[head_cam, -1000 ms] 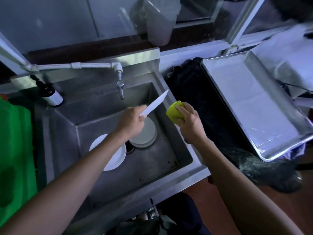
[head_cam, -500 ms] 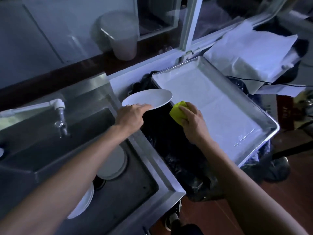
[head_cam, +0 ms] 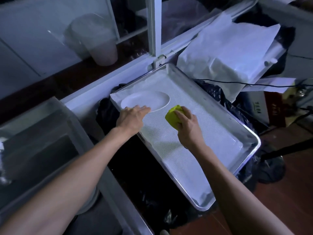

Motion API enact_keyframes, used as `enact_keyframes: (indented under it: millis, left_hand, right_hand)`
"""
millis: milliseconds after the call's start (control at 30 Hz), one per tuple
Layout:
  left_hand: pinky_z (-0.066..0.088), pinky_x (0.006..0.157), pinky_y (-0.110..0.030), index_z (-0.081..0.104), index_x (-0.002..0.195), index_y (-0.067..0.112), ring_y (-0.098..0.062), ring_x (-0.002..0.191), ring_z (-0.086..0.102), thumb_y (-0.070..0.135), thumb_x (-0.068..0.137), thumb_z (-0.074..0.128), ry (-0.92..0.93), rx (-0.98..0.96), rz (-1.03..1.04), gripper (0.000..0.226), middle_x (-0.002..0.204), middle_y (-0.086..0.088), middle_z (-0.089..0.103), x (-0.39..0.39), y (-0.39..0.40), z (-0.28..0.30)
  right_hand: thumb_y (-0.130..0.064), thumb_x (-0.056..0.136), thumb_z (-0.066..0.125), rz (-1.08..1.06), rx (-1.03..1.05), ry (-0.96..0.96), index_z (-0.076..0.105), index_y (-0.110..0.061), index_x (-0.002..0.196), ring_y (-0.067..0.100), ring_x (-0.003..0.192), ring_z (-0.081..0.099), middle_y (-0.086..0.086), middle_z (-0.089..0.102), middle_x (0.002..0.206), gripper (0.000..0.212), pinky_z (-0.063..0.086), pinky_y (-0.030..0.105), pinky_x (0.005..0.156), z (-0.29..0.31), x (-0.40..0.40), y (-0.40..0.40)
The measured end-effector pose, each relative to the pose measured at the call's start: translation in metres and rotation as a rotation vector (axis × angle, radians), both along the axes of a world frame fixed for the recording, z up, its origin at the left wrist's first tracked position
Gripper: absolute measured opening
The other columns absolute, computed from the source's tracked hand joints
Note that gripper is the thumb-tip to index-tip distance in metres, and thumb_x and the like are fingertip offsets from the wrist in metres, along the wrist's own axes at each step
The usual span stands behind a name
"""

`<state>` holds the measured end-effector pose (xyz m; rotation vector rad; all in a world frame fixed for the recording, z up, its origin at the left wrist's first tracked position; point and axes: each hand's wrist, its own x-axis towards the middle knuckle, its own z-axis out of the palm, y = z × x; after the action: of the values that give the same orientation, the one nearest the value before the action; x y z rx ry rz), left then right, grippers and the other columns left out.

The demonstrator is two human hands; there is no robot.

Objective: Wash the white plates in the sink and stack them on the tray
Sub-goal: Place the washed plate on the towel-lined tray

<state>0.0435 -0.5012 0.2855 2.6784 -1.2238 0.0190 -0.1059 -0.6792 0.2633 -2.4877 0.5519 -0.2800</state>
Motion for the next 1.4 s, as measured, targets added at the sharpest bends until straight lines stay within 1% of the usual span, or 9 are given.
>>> enact_keyframes:
  millis: [267,467,567,633,833,1033,1133,1267,1400]
  left_hand:
    - [0.048,0.091,-0.043,0.06,0.138,0.022,-0.029,0.127,0.059,-0.009,0.085,0.048,0.032,0.033,0.078,0.063,0.143,-0.001,0.06,0.023,-0.06,-0.037]
    - [0.054,0.075,-0.044,0.069,0.124,0.012,-0.035,0.107,0.068,-0.015,0.073,0.065,-0.098,0.002,0.051,0.058,0.127,-0.01,0.069,0.018,-0.084,-0.059]
    - [0.036,0.109,-0.051,0.046,0.149,0.019,-0.029,0.143,0.039,-0.001,0.091,0.047,0.018,0.188,0.038,0.061,0.156,-0.004,0.044,0.02,-0.094,-0.071]
    - [0.021,0.119,-0.051,0.034,0.155,0.023,-0.025,0.151,0.024,0.006,0.096,0.041,0.04,0.268,0.037,0.062,0.163,0.0,0.031,0.02,-0.095,-0.081]
    - [0.01,0.123,-0.051,0.022,0.159,0.025,-0.027,0.154,0.009,0.011,0.101,0.038,0.033,0.373,0.0,0.061,0.167,0.0,0.016,0.015,-0.093,-0.099]
    - [0.013,0.121,-0.054,0.033,0.155,0.022,-0.03,0.154,0.011,0.004,0.096,0.042,0.064,0.334,-0.038,0.062,0.166,-0.003,0.021,0.014,-0.087,-0.104]
    - [0.026,0.113,-0.051,0.056,0.139,0.017,-0.03,0.143,0.035,0.002,0.094,0.045,0.076,0.197,-0.04,0.049,0.151,-0.007,0.048,0.009,-0.082,-0.1]
    - [0.035,0.07,-0.035,0.068,0.087,0.009,-0.036,0.088,0.062,0.007,0.087,0.059,0.06,0.015,0.0,0.009,0.087,-0.011,0.066,-0.008,-0.056,-0.08]
    - [0.032,0.066,-0.034,0.064,0.08,0.01,-0.035,0.084,0.061,0.018,0.091,0.055,0.081,0.064,0.086,0.016,0.084,-0.01,0.067,-0.024,-0.009,-0.057]
  right_hand:
    - [0.014,0.075,0.049,-0.019,0.022,0.017,0.057,-0.019,0.134,0.039,0.109,0.049,0.008,0.039,0.152,0.068,0.046,0.049,0.092,-0.022,0.005,-0.031]
    - [0.011,0.079,0.051,-0.039,0.055,0.031,0.055,-0.02,0.136,0.039,0.114,0.047,0.008,0.035,0.155,0.065,0.045,0.048,0.096,-0.031,0.011,-0.044]
    - [0.01,0.08,0.053,-0.048,0.057,0.035,0.055,-0.021,0.136,0.038,0.113,0.047,0.007,0.035,0.156,0.064,0.045,0.046,0.096,-0.033,0.012,-0.05]
    - [0.01,0.08,0.053,-0.055,0.055,0.026,0.056,-0.022,0.135,0.038,0.112,0.047,0.006,0.035,0.155,0.063,0.046,0.046,0.094,-0.035,0.012,-0.052]
    - [0.008,0.082,0.055,-0.059,0.051,-0.003,0.058,-0.019,0.133,0.037,0.108,0.047,0.007,0.038,0.153,0.058,0.046,0.045,0.093,-0.043,0.007,-0.056]
    - [0.005,0.088,0.056,-0.076,0.058,-0.039,0.059,-0.019,0.133,0.036,0.113,0.047,0.007,0.038,0.154,0.05,0.034,0.032,0.092,-0.045,0.002,-0.054]
    - [0.005,0.089,0.056,-0.1,0.073,-0.063,0.059,-0.018,0.133,0.036,0.118,0.045,0.008,0.037,0.155,0.05,0.033,0.032,0.092,-0.041,0.002,-0.05]
    - [0.008,0.088,0.052,-0.083,0.107,-0.104,0.058,-0.016,0.132,0.037,0.12,0.044,0.007,0.037,0.154,0.051,0.032,0.031,0.094,-0.03,0.005,-0.032]
    - [0.008,0.088,0.053,-0.015,0.108,-0.13,0.059,-0.014,0.133,0.038,0.122,0.044,0.009,0.036,0.155,0.051,0.034,0.033,0.095,-0.016,0.01,0.004]
